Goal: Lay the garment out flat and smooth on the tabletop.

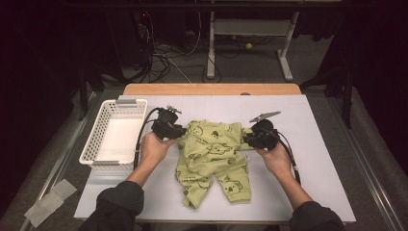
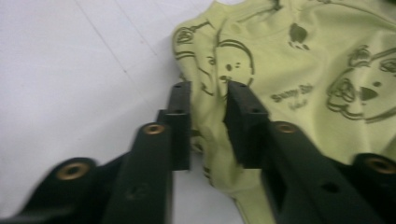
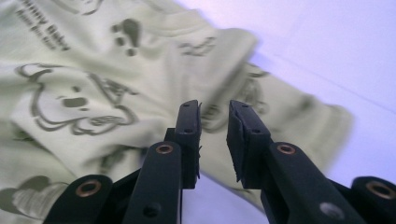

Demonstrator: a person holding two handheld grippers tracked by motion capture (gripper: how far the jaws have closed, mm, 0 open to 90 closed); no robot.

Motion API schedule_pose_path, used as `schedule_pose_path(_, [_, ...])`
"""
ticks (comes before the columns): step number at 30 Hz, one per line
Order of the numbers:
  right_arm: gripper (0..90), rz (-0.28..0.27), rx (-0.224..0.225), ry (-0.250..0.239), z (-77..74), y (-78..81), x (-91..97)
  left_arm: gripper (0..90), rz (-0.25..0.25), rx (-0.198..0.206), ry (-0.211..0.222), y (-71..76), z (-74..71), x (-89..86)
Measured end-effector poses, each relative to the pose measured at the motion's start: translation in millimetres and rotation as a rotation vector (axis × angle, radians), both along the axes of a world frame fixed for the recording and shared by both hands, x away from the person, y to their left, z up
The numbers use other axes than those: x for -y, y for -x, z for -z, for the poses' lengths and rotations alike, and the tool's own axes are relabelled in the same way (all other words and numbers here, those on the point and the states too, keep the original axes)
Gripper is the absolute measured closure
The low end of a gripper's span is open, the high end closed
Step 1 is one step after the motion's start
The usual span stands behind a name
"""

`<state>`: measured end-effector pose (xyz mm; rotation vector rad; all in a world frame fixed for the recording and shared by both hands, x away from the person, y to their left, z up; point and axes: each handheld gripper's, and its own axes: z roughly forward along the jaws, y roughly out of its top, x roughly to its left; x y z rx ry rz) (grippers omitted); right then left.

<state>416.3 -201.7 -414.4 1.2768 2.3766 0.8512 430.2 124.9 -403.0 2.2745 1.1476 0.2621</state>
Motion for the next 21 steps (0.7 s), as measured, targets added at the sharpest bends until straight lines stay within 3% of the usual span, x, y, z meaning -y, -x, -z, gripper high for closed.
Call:
schedule_pose_path(5, [68.6,0.061,-0.011,0.022,-2.7,0.8,24.8,50.2,0.059,0.028,-0.016,22.6,-1.1,6.9])
schedule_pose_path(10, [65.4,0.067,-0.028,0.047,0.8,0.9,30.0,48.2,0.085,-0.010,-0.008,39.0,9.0,5.4])
schedule_pose_path(17, [58.2,0.080,-0.061,0.078,13.6,-11.7,21.0,48.2,0.073,-0.054,0.009,39.9,28.7,1.7])
schedule_pose_path(19, [59.7,0.078,-0.076,0.096,18.7,-15.3,18.8,48.2,0.071,-0.064,0.001,39.4,33.5,2.1])
schedule_pose_path(21, [66.8,0.081,-0.086,0.124,23.1,-17.7,17.8,48.2,0.069,-0.073,-0.007,38.4,36.6,2.7])
